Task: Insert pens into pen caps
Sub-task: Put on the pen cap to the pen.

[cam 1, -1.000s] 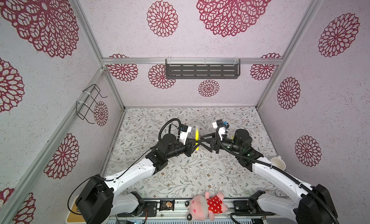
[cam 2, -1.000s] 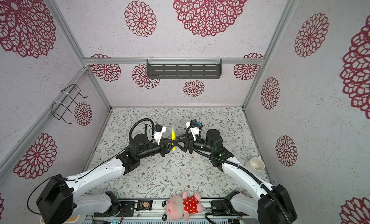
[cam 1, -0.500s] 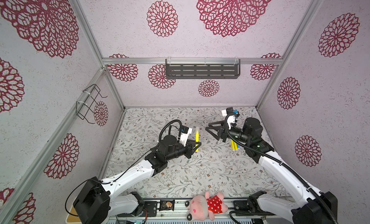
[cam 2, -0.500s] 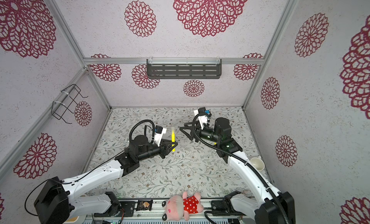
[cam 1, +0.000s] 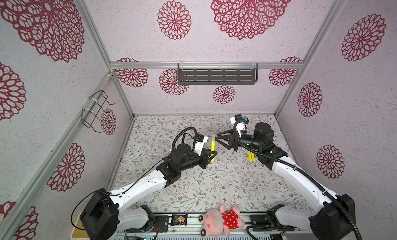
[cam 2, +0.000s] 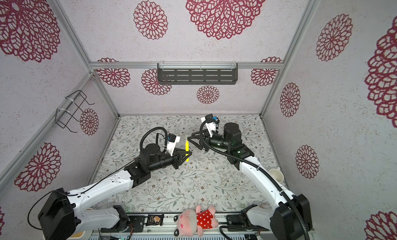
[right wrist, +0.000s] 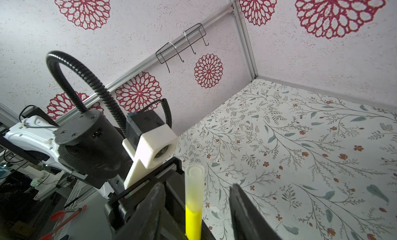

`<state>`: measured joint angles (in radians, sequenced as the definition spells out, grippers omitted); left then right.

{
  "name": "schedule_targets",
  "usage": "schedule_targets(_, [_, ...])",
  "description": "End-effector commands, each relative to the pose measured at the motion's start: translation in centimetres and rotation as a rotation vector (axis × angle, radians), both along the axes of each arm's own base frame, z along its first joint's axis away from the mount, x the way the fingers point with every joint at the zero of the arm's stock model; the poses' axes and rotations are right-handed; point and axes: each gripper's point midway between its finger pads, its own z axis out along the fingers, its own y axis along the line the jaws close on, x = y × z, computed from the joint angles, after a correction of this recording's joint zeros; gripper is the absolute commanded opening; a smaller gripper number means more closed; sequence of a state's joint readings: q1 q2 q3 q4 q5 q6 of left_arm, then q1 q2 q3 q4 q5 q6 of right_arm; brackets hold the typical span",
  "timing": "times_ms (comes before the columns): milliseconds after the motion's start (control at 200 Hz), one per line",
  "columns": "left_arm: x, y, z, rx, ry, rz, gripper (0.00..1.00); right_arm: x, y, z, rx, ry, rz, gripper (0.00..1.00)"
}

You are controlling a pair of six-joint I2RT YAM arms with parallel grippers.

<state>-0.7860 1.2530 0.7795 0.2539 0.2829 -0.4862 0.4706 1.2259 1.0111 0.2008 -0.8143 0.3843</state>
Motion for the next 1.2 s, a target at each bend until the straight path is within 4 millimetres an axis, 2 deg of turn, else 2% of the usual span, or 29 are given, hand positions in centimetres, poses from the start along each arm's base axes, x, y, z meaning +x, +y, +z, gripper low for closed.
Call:
schedule_targets(0, [-0.4, -0.8, 0.6, -0.003, -0.015, -0.031, 0.00, -0.4, 0.4, 2.2, 0.023, -0.073, 0.025, 0.50])
schedule_targets(465, [-0.4, -1.2, 0.5, 0.015, -0.016, -0.043, 0.00, -0.1, 1.4, 1.8, 0.015, -0.063, 0.036, 0.42])
schedule_targets(690, [-0.4, -1.3, 0.4, 0.018, -0.014, -0.046, 0.00, -0.1, 1.8, 1.8, 0.015, -0.058, 0.045, 0.33])
schedule_targets(986, [-0.4, -1.4, 0.3, 0.021, -0.011, -0.049, 0.00, -0.3, 2.3, 1.4, 0.010, -0.055, 0.056, 0.31])
schedule_targets(1196, [-0.4, -1.3, 0.4, 0.021, -0.017, -0.049, 0.00, -0.4, 2.3, 1.1, 0.005, -0.052, 0.052, 0.16])
